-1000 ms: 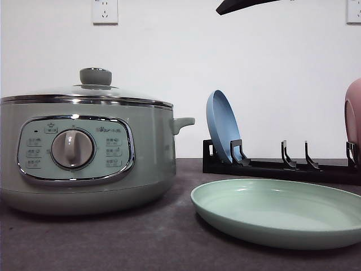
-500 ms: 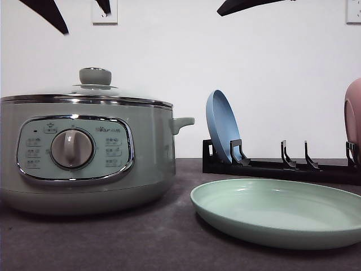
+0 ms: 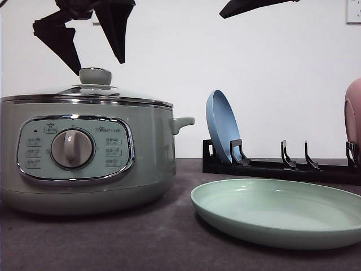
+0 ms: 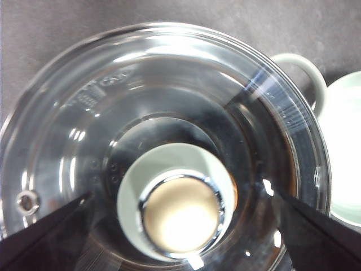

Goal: Transfer potato from steamer to green plate

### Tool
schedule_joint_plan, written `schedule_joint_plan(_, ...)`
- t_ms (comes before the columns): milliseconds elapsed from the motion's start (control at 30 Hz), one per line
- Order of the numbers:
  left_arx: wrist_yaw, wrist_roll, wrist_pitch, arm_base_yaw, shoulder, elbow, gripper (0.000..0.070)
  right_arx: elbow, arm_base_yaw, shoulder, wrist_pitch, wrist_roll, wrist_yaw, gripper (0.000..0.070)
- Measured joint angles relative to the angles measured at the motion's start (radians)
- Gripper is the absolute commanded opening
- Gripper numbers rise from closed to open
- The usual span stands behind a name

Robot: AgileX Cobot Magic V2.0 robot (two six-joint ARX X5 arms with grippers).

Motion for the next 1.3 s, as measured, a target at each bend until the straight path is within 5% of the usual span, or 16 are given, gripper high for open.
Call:
schedule_joint_plan(933, -0.008, 0.0, -0.026, -0.003, 0.052, 0.002, 0.0544, 0.0, 0.0, 0.0, 0.0, -0.01, 0.0, 0.0387)
schedule_joint_plan(1167, -0.008, 0.0, -0.029, -0.003, 0.054, 0.002, 0.0319, 0.0, 0.0, 0.0, 0.0, -0.01, 0.0, 0.0387)
schedule_joint_plan(1300, -0.008, 0.0, -0.036, -0.004, 0.054, 0.002, 0.0298, 0.0, 0.0, 0.0, 0.0, -0.01, 0.0, 0.0387)
